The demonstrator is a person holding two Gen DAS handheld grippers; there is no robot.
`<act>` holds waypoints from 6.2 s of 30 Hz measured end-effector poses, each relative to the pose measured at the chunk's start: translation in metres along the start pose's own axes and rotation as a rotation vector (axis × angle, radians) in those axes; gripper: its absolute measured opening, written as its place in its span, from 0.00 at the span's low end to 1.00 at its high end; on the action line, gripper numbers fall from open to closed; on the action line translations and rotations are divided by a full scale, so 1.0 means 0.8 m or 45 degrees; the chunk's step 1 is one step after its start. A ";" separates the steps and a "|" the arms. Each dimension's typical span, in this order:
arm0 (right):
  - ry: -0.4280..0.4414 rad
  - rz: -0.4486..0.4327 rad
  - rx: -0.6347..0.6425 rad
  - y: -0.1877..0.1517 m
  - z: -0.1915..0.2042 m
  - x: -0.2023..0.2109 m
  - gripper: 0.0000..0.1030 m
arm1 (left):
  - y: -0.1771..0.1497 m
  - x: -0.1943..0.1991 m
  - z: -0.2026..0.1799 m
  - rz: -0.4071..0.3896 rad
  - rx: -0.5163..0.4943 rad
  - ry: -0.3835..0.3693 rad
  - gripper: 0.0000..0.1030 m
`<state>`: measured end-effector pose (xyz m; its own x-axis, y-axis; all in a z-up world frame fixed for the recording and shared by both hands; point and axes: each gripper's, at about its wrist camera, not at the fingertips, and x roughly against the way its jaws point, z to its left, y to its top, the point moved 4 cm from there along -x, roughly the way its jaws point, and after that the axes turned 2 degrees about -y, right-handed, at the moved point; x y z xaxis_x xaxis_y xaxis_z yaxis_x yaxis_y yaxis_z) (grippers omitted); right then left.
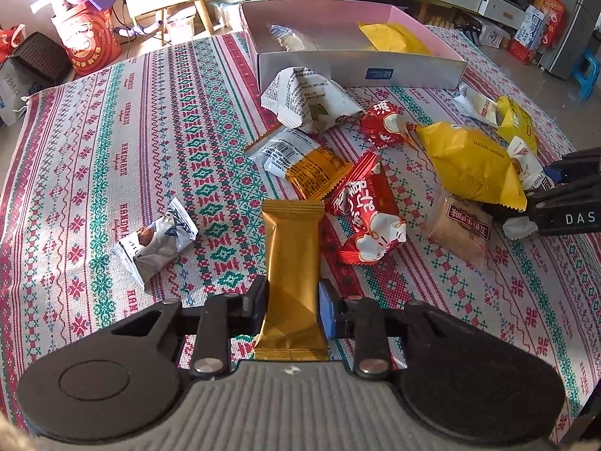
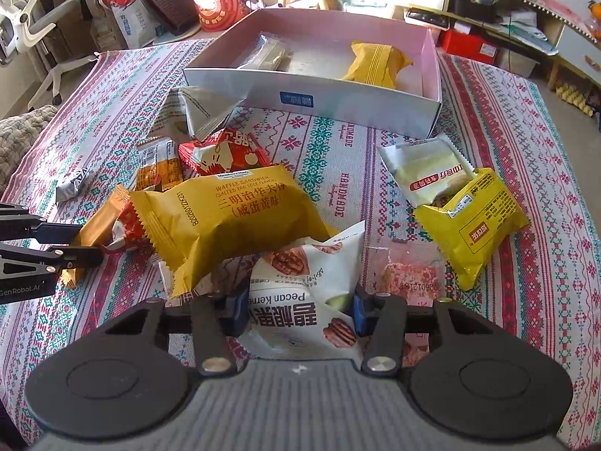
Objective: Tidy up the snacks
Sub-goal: 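Grasp the gold bar wrapper with the left tool while the right tool grasps the white pecan packet, then carry the gold bar and pecan packet into the box and open both tools, then withdraw both tools from the box back over the snacks, then grasp the red candy wrapper with the left tool while the right tool grasps a yellow waffle bag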
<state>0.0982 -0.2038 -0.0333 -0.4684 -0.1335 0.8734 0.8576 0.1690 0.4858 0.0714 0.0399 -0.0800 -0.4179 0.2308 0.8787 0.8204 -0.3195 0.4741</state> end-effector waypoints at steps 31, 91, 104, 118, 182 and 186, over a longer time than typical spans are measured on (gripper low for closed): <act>0.105 -0.154 -0.152 0.033 -0.021 0.049 0.42 | 0.037 0.049 0.003 -0.160 0.182 -0.094 0.33; 0.089 -0.377 -0.382 0.239 -0.079 -0.065 0.66 | 0.258 -0.088 -0.034 -0.308 0.208 0.044 0.65; 0.058 -0.447 -0.285 0.227 -0.070 -0.014 0.86 | 0.246 -0.055 -0.051 -0.345 0.114 0.033 0.90; 0.012 -0.424 -0.214 0.174 -0.062 0.032 0.90 | 0.198 -0.013 -0.065 -0.336 0.059 0.028 0.99; 0.093 -0.008 -0.255 0.045 0.009 -0.024 0.74 | 0.034 -0.021 -0.048 -0.080 0.099 0.058 0.51; 0.053 0.027 -0.235 0.038 0.007 -0.027 0.60 | 0.034 -0.019 -0.042 -0.075 0.115 0.068 0.42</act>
<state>0.1333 -0.1899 -0.0371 -0.4439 -0.1730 0.8792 0.8934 -0.0092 0.4493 0.0869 -0.0035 -0.0787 -0.4849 0.1964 0.8523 0.8245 -0.2223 0.5203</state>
